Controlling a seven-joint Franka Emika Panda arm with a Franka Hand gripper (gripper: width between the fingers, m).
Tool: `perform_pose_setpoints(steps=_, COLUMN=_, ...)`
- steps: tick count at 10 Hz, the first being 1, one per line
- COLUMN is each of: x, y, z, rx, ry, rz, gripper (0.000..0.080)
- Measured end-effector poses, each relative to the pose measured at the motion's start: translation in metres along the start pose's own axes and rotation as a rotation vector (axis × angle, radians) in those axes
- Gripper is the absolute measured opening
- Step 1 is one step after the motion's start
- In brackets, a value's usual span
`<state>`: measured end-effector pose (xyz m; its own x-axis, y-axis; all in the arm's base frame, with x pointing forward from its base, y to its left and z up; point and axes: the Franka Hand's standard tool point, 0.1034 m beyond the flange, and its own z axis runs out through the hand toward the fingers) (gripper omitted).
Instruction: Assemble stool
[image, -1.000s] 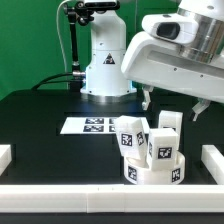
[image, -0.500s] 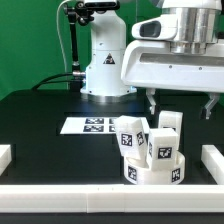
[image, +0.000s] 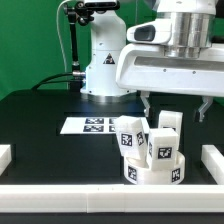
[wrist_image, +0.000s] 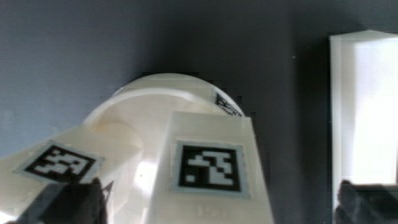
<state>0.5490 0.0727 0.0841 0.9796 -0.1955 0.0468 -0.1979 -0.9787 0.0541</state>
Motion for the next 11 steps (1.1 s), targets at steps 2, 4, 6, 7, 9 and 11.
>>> perform_pose_setpoints(steps=2, x=-0.0001, y=0.0032, z=0.0017, rx=-0.002, ry=-0.003, rz=0.005, gripper=0.0624)
perform_pose_setpoints(steps=4, x=0.0005, y=0.0024, z=0.0013, rx=-0.002, ry=-0.001, rz=0.004, gripper=0.0442)
perform_pose_setpoints(steps=6, x=0.0004, y=0.0022, z=0.0014, rx=-0.001, ry=-0.002, rz=0.027, gripper=0.0335)
perform_pose_setpoints(steps=7, x=0.0004, y=0.0022, z=0.0014, rx=-0.001, ry=-0.002, rz=0.025, gripper=0.0335)
perform_pose_setpoints(steps=9, x=0.0002, y=0.0018, z=0.0016, rx=0.000, ry=-0.002, rz=0.104, gripper=0.0335)
perform_pose_setpoints(steps=11, x=-0.0016, y=-0.0003, z=0.0016, rx=0.013, ry=-0.005, rz=0.330, gripper=0.0337)
